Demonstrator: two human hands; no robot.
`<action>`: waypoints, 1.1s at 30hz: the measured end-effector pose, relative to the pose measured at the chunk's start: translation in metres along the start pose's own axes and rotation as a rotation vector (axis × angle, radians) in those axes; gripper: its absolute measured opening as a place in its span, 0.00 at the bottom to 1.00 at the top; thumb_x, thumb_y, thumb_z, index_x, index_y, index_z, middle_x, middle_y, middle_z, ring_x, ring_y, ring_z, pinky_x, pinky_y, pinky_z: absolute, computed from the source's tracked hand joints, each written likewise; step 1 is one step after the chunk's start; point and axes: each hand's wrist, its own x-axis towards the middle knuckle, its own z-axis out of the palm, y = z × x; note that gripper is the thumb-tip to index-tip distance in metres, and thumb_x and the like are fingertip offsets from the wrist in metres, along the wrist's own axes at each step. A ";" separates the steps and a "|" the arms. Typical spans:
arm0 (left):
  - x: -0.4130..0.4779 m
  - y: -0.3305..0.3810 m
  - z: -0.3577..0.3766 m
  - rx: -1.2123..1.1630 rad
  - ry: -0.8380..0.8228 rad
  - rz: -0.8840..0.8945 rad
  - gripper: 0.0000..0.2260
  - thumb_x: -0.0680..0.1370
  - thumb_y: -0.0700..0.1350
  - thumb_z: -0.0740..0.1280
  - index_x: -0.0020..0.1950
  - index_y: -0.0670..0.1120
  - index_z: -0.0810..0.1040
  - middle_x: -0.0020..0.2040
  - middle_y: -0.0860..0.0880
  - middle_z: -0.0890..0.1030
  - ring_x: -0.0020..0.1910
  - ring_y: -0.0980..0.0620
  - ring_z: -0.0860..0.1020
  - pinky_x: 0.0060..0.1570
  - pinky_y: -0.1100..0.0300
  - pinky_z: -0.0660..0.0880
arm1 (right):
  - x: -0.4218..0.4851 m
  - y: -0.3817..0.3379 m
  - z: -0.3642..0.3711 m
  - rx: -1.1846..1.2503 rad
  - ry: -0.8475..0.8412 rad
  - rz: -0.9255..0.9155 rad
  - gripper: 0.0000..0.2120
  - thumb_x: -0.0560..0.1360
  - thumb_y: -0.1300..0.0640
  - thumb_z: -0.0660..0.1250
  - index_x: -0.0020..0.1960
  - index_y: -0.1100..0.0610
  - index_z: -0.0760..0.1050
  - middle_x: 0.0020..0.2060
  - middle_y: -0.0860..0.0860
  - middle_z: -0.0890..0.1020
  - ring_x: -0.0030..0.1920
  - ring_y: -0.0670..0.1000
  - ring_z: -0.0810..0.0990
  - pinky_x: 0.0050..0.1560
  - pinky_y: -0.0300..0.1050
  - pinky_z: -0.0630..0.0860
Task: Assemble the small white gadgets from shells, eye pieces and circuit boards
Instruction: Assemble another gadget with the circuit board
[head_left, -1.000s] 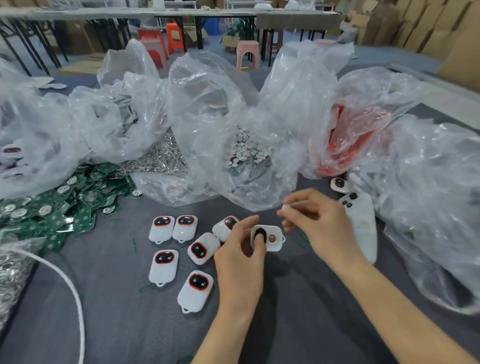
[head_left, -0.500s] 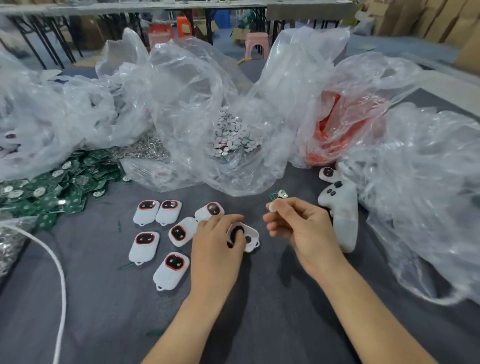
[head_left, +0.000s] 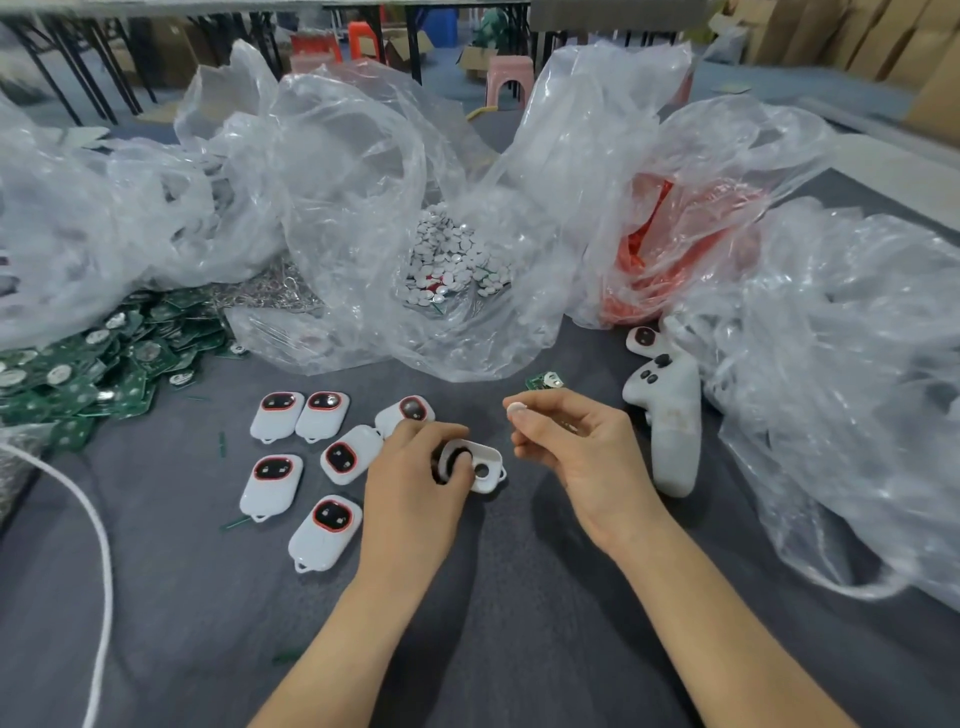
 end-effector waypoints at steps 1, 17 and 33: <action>0.000 0.000 0.000 0.000 0.000 0.000 0.11 0.73 0.37 0.70 0.53 0.47 0.82 0.49 0.55 0.77 0.44 0.54 0.76 0.45 0.68 0.66 | 0.000 0.000 0.000 -0.005 0.001 0.001 0.07 0.72 0.67 0.70 0.41 0.56 0.84 0.34 0.53 0.83 0.34 0.47 0.79 0.40 0.39 0.78; -0.004 0.011 -0.008 -0.259 0.138 0.206 0.10 0.74 0.41 0.69 0.54 0.51 0.80 0.42 0.56 0.80 0.40 0.60 0.77 0.43 0.73 0.70 | -0.004 0.001 0.003 -0.393 -0.079 -0.112 0.07 0.73 0.66 0.70 0.45 0.55 0.83 0.34 0.47 0.84 0.32 0.44 0.81 0.36 0.34 0.76; -0.001 0.003 -0.011 -0.200 0.040 0.138 0.12 0.74 0.35 0.69 0.50 0.52 0.79 0.43 0.59 0.81 0.47 0.61 0.79 0.49 0.67 0.73 | 0.000 0.001 0.000 -0.587 -0.098 -0.161 0.08 0.71 0.66 0.72 0.40 0.53 0.81 0.34 0.45 0.83 0.34 0.40 0.77 0.39 0.29 0.72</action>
